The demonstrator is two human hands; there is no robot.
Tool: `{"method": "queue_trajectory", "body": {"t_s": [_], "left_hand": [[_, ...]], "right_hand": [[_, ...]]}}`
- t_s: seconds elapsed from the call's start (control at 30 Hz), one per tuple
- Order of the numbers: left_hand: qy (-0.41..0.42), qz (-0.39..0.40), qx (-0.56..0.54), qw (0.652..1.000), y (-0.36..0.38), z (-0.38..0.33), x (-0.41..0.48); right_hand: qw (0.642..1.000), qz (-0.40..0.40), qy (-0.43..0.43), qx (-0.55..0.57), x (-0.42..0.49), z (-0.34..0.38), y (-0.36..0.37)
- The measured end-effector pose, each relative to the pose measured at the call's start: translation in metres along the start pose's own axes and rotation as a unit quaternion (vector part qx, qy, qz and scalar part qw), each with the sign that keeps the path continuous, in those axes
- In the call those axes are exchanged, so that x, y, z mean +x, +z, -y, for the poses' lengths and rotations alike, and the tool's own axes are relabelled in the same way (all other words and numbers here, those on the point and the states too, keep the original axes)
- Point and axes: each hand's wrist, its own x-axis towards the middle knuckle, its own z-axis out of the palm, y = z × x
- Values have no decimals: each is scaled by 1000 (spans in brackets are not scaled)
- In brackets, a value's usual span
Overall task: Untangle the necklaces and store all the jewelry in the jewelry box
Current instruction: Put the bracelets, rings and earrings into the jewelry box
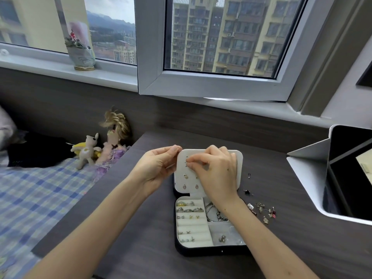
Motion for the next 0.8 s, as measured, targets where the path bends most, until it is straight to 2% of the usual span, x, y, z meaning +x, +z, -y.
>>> {"method": "queue_trajectory", "body": {"t_s": [0.27,0.47,0.63,0.8], "left_hand": [[11,30,35,999,-2,0,-7],[24,116,80,990,-6,-4,-17],[-2,190,132,973,-10,-6,-20],[-28,241,197,950,-8,1,-19]], "right_hand": [[1000,-3,30,3,4,12,-7],[991,-34,-23,-126,2,19,-25],[993,50,-97,-37,-6,3,-38],[987,4,-160,-18,-27,-4,-40]]}}
